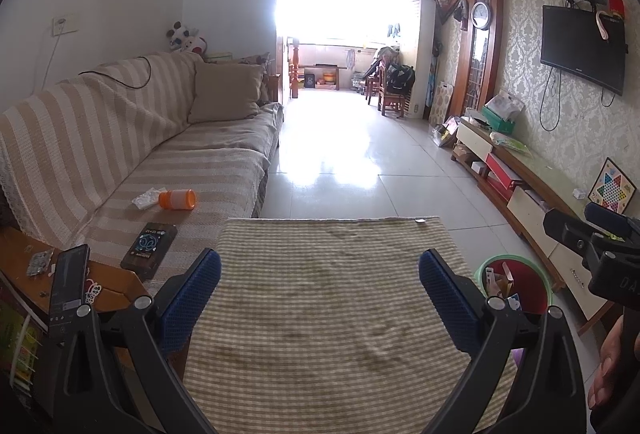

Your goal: Collect trash

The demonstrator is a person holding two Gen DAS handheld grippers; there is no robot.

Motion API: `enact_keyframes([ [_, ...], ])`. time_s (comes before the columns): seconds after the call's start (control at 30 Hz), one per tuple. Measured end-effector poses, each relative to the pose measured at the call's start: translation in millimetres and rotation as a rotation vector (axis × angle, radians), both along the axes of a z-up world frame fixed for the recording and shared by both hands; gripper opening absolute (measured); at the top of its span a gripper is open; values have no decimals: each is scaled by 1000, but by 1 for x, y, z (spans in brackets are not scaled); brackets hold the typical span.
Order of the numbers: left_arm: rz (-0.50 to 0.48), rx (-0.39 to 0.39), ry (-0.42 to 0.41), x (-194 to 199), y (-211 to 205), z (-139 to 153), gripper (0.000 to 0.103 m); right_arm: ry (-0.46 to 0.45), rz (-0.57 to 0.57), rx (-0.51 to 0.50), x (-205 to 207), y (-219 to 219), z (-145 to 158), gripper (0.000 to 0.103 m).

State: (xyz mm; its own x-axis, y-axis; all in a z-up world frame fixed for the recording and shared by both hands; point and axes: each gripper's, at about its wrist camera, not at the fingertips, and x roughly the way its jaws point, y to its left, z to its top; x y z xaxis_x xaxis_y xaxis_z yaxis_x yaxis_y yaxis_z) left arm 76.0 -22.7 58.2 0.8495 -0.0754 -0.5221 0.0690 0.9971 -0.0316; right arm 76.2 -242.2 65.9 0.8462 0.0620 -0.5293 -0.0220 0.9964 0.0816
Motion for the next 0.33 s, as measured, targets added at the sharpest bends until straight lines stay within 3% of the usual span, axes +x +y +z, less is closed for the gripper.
enact_keyframes([
  [0.33,17,18,16,2,-3,1,95,2,-1,2,1,0,-1,98],
])
